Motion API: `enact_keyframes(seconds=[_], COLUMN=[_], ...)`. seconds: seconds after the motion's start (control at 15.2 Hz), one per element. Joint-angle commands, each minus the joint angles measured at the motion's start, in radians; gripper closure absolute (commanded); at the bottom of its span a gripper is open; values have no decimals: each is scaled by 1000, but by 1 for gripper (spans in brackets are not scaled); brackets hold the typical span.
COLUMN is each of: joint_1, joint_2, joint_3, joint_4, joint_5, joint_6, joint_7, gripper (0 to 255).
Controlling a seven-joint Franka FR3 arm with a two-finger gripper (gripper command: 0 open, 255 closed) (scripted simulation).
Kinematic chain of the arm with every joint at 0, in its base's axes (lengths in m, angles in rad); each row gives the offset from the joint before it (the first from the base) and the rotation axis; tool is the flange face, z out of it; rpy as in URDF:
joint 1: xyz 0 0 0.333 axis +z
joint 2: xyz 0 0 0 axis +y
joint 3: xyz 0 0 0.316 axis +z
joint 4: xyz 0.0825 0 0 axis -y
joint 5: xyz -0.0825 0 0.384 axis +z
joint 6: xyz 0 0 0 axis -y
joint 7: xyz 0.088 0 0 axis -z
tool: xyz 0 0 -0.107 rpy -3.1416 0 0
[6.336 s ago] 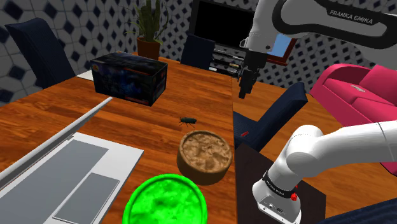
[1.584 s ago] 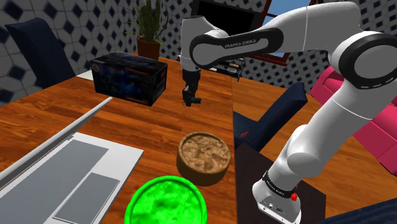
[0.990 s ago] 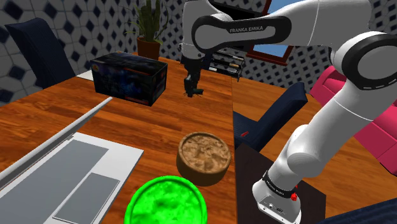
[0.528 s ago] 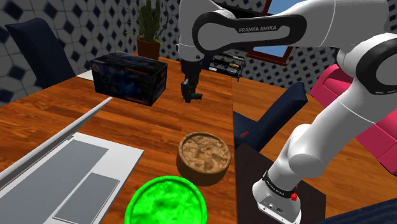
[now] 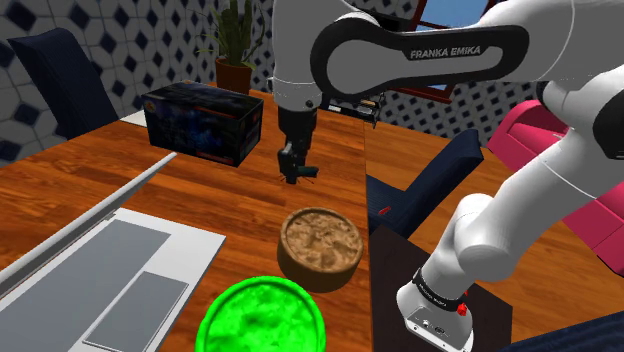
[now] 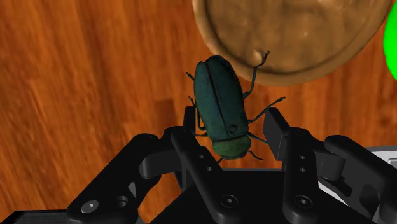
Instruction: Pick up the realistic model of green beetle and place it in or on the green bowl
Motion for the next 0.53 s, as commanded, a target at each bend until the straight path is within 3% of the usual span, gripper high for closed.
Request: enact_keyframes(seconds=[0.0, 0.46], joint_1=[22, 90], joint_2=[0, 25], joint_3=[33, 144], joint_4=[5, 49], joint_5=[15, 52], joint_6=[-7, -33], joint_7=[53, 224], gripper=[255, 255])
